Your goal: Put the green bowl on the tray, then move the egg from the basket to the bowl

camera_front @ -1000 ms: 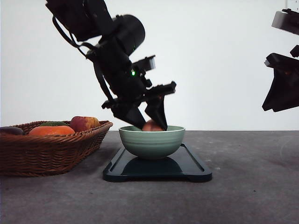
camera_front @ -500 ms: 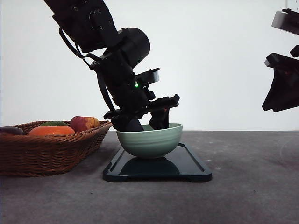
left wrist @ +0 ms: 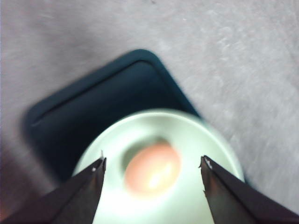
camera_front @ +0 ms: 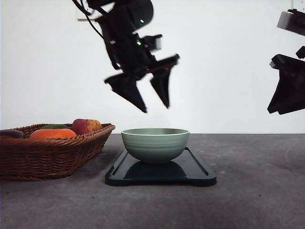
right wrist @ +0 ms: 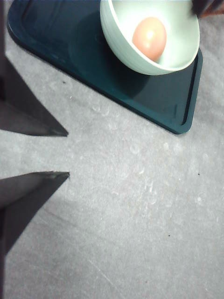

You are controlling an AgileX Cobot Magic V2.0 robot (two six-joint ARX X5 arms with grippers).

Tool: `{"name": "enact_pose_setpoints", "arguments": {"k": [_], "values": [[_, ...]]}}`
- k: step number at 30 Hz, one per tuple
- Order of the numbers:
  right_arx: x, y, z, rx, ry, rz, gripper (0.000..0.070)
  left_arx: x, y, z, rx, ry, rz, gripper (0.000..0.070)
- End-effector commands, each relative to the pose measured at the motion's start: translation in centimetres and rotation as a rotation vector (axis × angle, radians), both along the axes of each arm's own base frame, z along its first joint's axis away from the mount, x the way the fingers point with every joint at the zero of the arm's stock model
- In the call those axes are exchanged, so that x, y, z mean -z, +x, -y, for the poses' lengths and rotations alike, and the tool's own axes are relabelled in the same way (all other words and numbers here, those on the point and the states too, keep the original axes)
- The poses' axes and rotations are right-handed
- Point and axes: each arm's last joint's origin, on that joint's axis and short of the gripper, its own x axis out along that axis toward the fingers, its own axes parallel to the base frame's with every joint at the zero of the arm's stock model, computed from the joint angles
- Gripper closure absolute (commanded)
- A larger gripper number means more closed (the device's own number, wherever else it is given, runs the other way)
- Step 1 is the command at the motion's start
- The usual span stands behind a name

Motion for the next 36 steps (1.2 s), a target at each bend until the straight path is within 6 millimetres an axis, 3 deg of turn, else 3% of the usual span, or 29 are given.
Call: {"name": "enact_pose_setpoints", "arguments": {"k": [1,7,13,26,36], "values": [[0.0,0.2,-0.1,0.004,0.01,-0.001,0.0557,-1.3,-0.3,-0.4,0.03,0.013,0.02,0.0311],[0.0,0.1,-0.1,0.001,0.011,-0.001,0.0557,-3.1,-1.6,-3.8,-0.02,0.01,0.03,0.0311],[0.0,0.1,-0.2,-0.002,0.012,-0.001,0.0557,-2.8,-3.9,-7.7,-0.084,-0.016,0.073,0.0311],[0.0,0.1,-0.2,0.0,0.018,-0.005,0.0557,1.2,-12.3,-15.3,-0.213,-0.074,0.19,0.0311],[0.0,0.0,-0.5,-0.054,0.047,-0.015,0.0557,4.3,-16.4,-18.7,-0.295,-0.076,0.172,0.0311]]}}
